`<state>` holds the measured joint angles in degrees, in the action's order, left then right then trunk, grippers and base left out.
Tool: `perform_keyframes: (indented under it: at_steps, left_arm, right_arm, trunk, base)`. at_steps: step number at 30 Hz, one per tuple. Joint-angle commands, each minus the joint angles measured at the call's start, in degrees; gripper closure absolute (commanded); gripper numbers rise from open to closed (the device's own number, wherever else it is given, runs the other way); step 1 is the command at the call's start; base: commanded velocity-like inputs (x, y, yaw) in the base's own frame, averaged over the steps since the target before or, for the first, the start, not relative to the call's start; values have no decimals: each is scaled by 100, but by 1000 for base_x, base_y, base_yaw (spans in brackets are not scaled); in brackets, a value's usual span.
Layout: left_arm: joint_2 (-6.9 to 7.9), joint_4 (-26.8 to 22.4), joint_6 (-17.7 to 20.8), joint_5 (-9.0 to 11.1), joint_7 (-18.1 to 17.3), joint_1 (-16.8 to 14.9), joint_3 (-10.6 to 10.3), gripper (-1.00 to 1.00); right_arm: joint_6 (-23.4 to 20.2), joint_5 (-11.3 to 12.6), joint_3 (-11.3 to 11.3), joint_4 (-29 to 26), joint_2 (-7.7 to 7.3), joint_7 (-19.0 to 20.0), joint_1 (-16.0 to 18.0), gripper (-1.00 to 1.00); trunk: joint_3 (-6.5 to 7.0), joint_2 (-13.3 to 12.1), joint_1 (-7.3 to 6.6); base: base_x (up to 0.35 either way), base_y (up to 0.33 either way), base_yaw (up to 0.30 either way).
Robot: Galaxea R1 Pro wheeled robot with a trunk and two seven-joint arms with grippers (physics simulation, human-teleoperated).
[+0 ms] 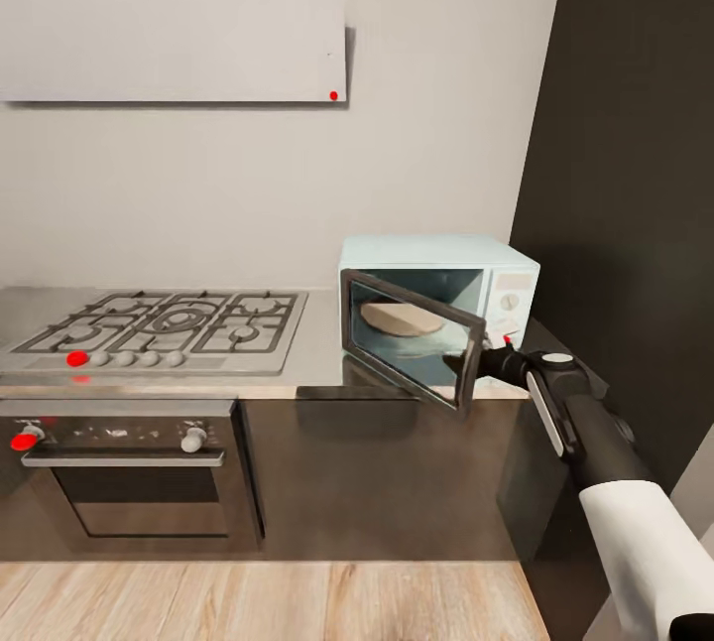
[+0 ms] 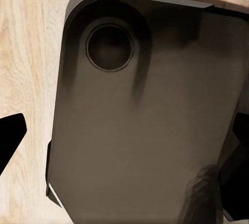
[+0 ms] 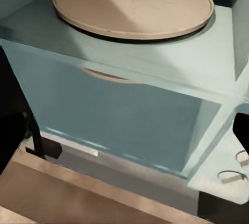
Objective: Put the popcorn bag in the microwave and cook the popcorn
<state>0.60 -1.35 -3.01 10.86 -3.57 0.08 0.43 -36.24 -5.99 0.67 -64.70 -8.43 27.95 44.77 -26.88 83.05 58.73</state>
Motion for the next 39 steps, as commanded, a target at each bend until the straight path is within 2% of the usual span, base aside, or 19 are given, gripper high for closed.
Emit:
perform_keyframes:
  at_steps: [1, 4, 7, 16, 39]
  left_arm:
    - [1, -3, -7, 48, -28, 1, 1, -100]
    - [1, -2, -7, 46, -29, 1, 1, -100]
    - [1, -5, -13, 40, -35, 1, 1, -100]
    - [-7, -5, -13, 39, -16, 1, 16, -100]
    - [1, 1, -7, 47, -16, 1, 11, -100]
  right_arm:
    - [-21, -35, 4, -7, -6, 113, 2, -100]
    - [-23, -40, 5, -7, -9, 455, 5, -100]
    - [-24, -58, 11, -7, 1, 552, 5, -100]
    - [-31, -69, 8, -7, 8, 564, 3, -100]
    - [-33, -69, 4, 2, 34, 502, 3, -100]
  trunk:
    - [-5, 3, 0]
    - [-5, 3, 0]
    - [-5, 3, 0]
    - [-5, 3, 0]
    - [-5, 3, 0]
  base:
    - [0, 0, 0]
    - [0, 0, 0]
    - [0, 0, 0]
    - [-28, 17, 0]
    - [-118, 112, 0]
